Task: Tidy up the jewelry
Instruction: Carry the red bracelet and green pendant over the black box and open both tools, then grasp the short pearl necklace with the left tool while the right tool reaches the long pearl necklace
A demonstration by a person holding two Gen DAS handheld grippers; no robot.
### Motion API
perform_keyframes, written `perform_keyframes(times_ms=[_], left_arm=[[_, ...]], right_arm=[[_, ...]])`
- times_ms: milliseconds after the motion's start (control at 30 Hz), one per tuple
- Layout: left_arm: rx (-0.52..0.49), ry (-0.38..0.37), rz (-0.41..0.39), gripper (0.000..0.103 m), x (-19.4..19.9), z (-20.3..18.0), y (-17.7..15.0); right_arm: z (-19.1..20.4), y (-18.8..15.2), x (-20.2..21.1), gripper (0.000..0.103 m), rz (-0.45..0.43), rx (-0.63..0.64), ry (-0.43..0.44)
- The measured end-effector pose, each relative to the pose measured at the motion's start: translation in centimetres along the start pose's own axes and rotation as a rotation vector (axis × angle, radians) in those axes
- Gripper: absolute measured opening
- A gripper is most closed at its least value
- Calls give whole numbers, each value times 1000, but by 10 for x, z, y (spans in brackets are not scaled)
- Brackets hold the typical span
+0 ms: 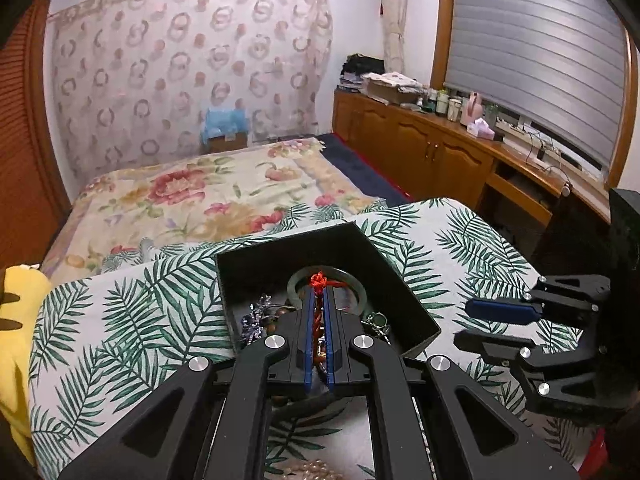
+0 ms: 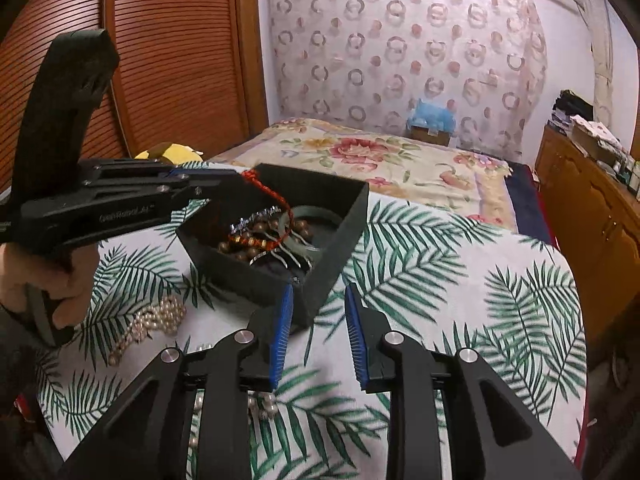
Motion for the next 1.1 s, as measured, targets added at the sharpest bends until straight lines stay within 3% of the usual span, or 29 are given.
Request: perform_keyframes(times_ms=[133, 267, 600, 867, 1067, 1100], left_arm=[[-9, 1, -7, 28, 6, -4, -4], [-12, -2, -13, 29, 14, -4, -9], [-14, -9, -31, 55, 45, 1, -40], [5, 20, 26, 65, 43, 17, -77], [39, 74, 72, 68, 29, 33, -95], [45, 79, 79, 68, 27, 36, -97]], right_arm=[[3, -12, 0, 29, 15, 10, 4], [7, -23, -3, 29, 40, 18, 20], [23, -44, -17, 29, 108, 53, 47], [28, -46, -24, 29, 161, 81, 69], [26, -37, -28, 29, 178, 71, 16], [26, -35, -29, 25, 181, 73, 9]])
Point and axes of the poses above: each gripper's, at about its wrist camera, not at the fingertips, and x roughly against the way its jaws point, z to its left, y to its top, the point moved 3 cm from there along -x, roughly the way its jaws point, and after that the axes turned 15 degrees about z, right-handed, at the moved point
